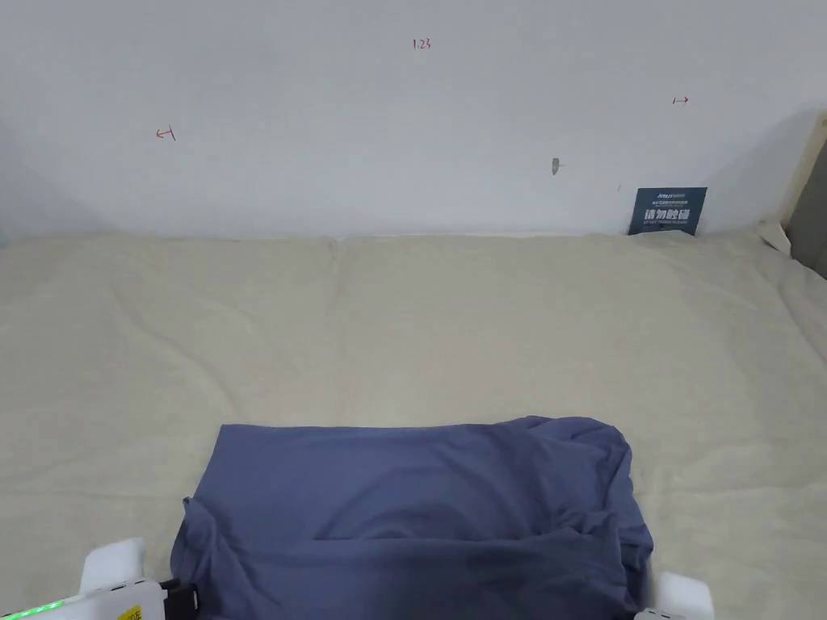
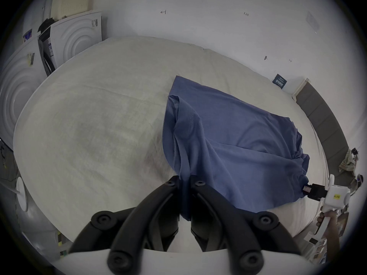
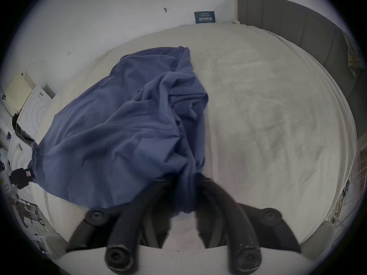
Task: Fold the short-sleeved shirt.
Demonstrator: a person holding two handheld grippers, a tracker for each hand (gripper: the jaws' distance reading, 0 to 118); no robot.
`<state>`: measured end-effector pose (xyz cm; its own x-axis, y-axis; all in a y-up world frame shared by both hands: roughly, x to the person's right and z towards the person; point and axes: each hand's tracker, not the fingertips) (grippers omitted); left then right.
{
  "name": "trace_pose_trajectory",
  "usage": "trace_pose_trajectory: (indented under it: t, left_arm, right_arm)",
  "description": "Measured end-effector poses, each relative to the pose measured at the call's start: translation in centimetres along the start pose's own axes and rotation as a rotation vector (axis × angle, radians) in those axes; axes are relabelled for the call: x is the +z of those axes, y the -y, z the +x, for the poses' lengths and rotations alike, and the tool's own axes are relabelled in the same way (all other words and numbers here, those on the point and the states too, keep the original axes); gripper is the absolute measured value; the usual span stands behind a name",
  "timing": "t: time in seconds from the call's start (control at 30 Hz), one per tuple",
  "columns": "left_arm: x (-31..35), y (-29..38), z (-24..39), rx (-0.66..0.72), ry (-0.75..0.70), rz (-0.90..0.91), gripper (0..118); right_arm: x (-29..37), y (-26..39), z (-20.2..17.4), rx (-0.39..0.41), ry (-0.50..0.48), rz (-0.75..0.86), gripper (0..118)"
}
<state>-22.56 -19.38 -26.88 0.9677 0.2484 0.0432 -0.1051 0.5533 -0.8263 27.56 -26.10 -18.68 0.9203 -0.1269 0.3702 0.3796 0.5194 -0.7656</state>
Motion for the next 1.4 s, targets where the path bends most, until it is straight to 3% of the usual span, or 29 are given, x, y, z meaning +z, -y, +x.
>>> trace_pose_trajectory:
  t: [0.07, 0.33, 0.5, 0.7, 0.77, 0.83, 0.9, 0.93, 0.97, 1.0, 1.03, 1.07, 1.23, 1.4]
  left_arm:
    - [0.2, 0.4, -0.3, 0.016, 0.001, 0.003, 9]
    - [2.6, 2.7, -1.7, 0.014, -0.016, 0.001, 9]
    - [4.4, 7.0, -3.4, 0.044, -0.013, -0.057, 9]
    - [2.4, 11.8, -4.9, 0.074, -0.046, -0.148, 9]
    - [2.1, 12.0, -4.9, 0.098, -0.047, -0.114, 9]
    - [2.3, 11.3, -4.7, 0.135, -0.062, -0.131, 22]
    - [3.1, 10.8, -4.0, 0.144, -0.055, -0.135, 65]
    - [3.6, 10.5, -3.8, 0.152, -0.051, -0.131, 75]
    - [4.4, 10.2, -3.3, 0.158, -0.050, -0.126, 75]
    - [5.4, 9.7, -3.0, 0.165, -0.015, -0.068, 98]
    - [6.4, 9.1, -2.7, 0.156, 0.025, -0.009, 100]
    - [7.6, 8.2, -1.9, 0.148, 0.051, 0.037, 100]
    - [13.9, 3.2, 2.8, 0.037, 0.092, 0.302, 100]
    - [18.3, 0.8, 8.2, -0.125, 0.038, 0.595, 100]
  right_arm:
    - [1.1, 0.0, -0.5, 0.057, -0.002, 0.024, 14]
    - [8.2, 0.9, 1.0, 0.135, 0.021, 0.156, 13]
    - [10.1, 5.0, 2.2, 0.109, 0.000, 0.122, 13]
    - [6.1, 9.9, 3.7, 0.066, 0.029, -0.020, 13]
    - [5.9, 10.4, 3.8, 0.036, 0.021, 0.013, 13]
    - [6.4, 9.7, 3.7, 0.036, 0.029, 0.007, 17]
    - [7.3, 8.9, 3.4, 0.034, 0.025, 0.003, 34]
    - [8.0, 8.5, 3.2, 0.036, 0.028, 0.008, 40]
    - [9.1, 7.7, 2.8, 0.045, 0.026, 0.045, 40]
    - [10.3, 6.9, 2.6, 0.052, 0.003, 0.099, 65]
    - [11.5, 6.1, 2.3, 0.053, -0.019, 0.142, 81]
    - [13.0, 5.1, 1.8, 0.054, -0.039, 0.205, 88]
    - [20.8, 0.6, -1.3, 0.103, -0.101, 0.525, 88]
    - [26.3, -1.3, -4.2, 0.172, -0.105, 0.799, 88]
